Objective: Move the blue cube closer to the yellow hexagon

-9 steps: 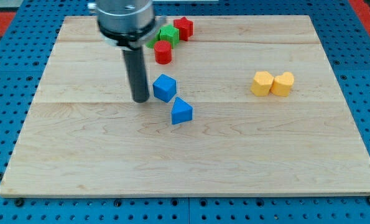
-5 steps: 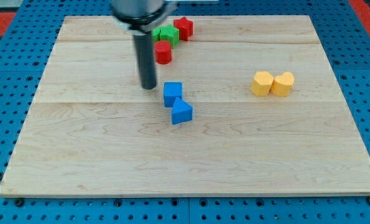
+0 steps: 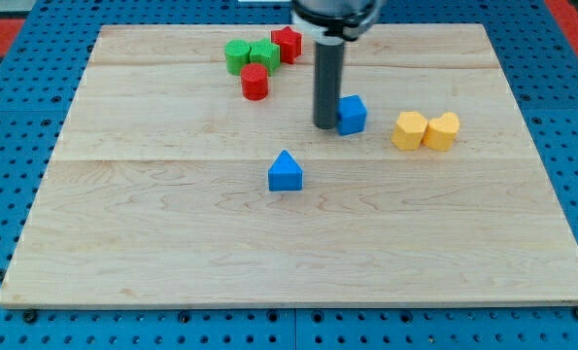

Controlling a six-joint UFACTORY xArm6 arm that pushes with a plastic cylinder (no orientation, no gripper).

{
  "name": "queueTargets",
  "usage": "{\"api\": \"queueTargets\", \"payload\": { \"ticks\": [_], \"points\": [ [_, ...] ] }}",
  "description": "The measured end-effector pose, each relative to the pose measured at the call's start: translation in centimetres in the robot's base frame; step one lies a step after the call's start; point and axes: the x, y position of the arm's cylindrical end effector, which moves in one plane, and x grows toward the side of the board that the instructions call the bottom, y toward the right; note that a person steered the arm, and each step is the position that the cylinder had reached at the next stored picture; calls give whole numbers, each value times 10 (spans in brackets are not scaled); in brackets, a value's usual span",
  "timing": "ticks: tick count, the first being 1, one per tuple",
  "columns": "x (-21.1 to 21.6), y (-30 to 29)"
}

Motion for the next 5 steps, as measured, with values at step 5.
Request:
{"api": "queueTargets", "payload": {
  "ticks": [5],
  "points": [
    [-29,43]
  ]
}}
